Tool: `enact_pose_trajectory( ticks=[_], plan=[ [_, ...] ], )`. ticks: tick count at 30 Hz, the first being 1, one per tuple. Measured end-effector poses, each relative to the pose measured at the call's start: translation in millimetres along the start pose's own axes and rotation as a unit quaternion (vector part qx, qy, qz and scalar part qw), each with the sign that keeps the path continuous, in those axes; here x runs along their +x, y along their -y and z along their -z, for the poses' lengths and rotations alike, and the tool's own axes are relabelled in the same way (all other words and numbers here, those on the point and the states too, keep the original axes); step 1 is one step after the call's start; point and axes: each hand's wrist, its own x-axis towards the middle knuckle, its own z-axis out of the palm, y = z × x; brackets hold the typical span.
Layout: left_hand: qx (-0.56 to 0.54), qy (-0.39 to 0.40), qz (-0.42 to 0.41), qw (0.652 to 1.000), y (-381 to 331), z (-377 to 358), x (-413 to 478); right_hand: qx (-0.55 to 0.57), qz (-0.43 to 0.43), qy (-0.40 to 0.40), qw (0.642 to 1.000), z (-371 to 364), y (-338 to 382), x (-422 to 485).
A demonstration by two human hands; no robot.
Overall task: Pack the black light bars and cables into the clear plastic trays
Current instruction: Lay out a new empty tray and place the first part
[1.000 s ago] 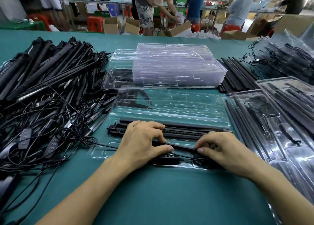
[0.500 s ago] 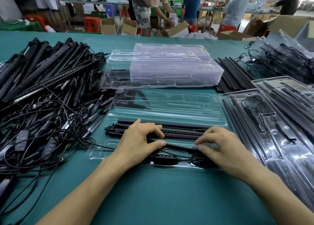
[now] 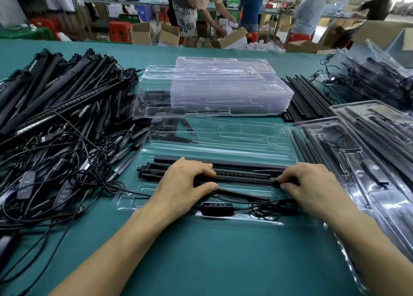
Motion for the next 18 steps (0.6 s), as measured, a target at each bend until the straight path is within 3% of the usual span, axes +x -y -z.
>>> enact_pose_trajectory(
  ticks=[6,11,14,18],
  plan=[
    [0.032,0.019,0.01,0.999,-1.2,2.3,-0.5,-0.029,0.078,0.065,0.994,2.3,-5.9,-15.2],
    [0.044,0.013,-0.016,0.999,-0.7,1.9,0.2,0.149,0.129,-0.103,0.975,2.2,2.0,-49.6],
    [0.044,0.006,-0.023,0.999,-0.9,1.2,-0.5,0.164,0.173,-0.05,0.97,0.1,1.0,-58.4],
    [0.037,0.0,-0.059,0.998,-1.7,1.0,-0.5,0.112,0.148,0.02,0.982,-1.5,1.4,-52.0]
  ],
)
